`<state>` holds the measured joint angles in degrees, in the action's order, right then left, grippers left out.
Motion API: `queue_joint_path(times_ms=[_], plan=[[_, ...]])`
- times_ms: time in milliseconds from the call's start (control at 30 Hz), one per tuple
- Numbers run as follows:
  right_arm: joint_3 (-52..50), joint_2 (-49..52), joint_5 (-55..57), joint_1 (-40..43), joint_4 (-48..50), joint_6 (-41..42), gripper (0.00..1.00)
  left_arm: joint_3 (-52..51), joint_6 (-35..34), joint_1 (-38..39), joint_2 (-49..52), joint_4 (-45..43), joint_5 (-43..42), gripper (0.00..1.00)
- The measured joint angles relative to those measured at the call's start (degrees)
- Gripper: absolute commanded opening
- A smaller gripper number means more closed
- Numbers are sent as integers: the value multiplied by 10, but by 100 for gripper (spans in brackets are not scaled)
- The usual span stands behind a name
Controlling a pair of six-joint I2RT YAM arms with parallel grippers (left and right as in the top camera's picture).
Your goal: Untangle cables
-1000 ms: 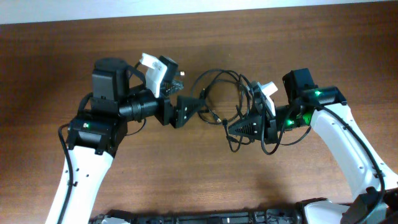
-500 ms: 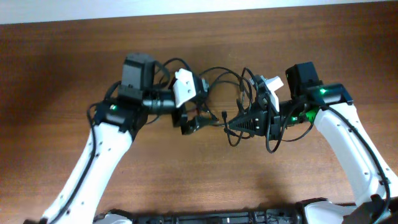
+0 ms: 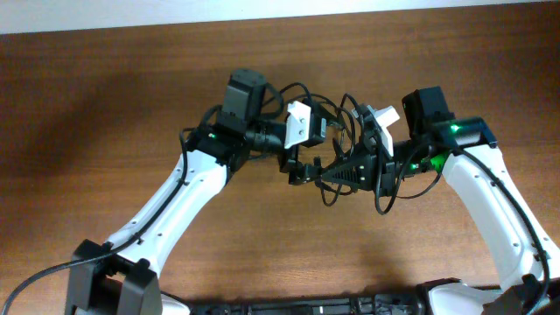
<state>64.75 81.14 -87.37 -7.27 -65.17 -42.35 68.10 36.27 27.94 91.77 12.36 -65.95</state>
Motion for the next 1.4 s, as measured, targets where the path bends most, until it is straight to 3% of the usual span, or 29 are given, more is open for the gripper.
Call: queue_joint_path(times_ms=[100,167,200,267,300,367,500,600,767,1067,1400], plan=[[0,0,-2,0,1,0,4,0,-13,15,2,-31,15,36],[0,0,-2,0,0,0,4,0,-28,27,2,-44,30,0],[0,0,-2,0,0,1,5,0,-37,32,2,-45,40,0],[0,0,-2,1,3,1,20,0,-55,32,2,-45,54,0],[0,0,-2,1,4,3,40,0,-71,33,2,-45,65,0],[0,0,16,4,7,2,57,0,-116,32,2,-45,97,0],[1,-1,84,58,7,20,71,0,-204,-4,2,-27,114,0],[1,-1,100,124,6,30,72,0,-235,-27,2,6,114,0],[1,-1,114,180,-5,50,47,0,-310,-26,2,7,114,0],[1,-1,141,180,-13,53,52,0,-550,-13,2,3,198,0],[1,-1,158,180,-9,53,54,0,-577,76,2,-14,221,0]])
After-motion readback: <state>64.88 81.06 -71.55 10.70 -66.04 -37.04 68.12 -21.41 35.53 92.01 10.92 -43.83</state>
